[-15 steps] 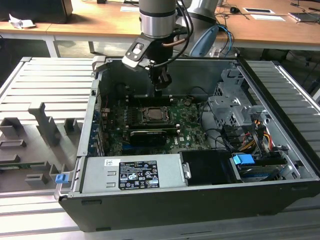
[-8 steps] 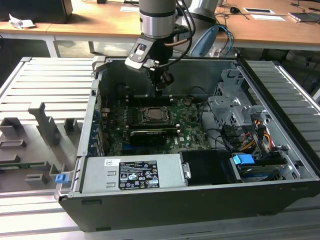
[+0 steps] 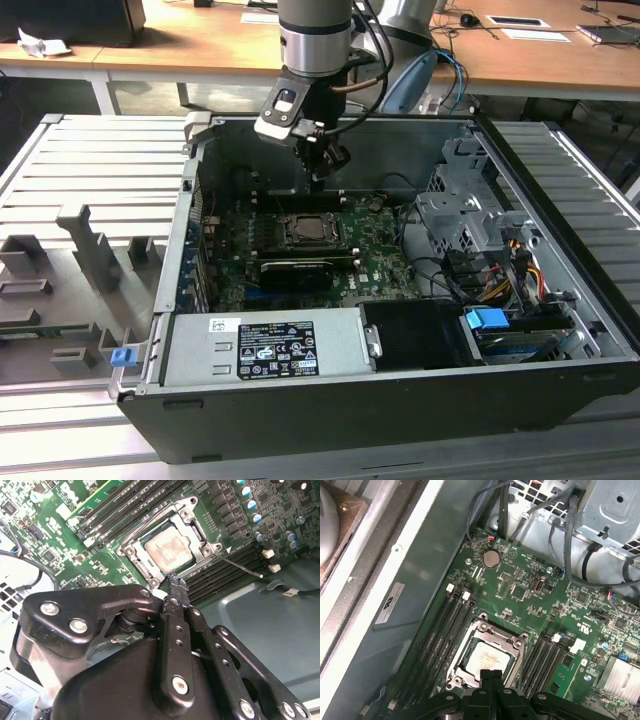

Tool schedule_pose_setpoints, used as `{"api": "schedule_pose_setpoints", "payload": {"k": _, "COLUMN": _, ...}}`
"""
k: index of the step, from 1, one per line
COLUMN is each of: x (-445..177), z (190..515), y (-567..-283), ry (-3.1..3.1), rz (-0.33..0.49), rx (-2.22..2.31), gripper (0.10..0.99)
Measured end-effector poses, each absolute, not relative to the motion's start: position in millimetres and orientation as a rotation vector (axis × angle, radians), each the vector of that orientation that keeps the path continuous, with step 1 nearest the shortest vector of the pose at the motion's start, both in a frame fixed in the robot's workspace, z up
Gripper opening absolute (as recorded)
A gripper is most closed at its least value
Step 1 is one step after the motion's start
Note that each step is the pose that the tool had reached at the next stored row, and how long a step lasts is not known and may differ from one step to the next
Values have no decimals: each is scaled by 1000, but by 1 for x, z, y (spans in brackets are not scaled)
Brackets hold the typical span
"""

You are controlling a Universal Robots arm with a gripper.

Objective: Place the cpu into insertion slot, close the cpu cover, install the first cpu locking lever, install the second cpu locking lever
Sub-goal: 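Install the first cpu locking lever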

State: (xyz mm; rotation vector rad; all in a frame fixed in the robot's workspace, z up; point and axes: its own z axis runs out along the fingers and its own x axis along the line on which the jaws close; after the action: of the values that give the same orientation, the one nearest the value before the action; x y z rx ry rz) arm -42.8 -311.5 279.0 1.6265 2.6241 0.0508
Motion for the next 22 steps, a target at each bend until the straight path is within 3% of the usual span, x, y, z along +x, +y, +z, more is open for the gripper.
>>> {"api": "schedule_pose_setpoints", "payload": {"k": 22, "x": -43, "z": 279, "y": -311, "ry": 2784, "rz": 59, "rx": 1342, "gripper": 106}}
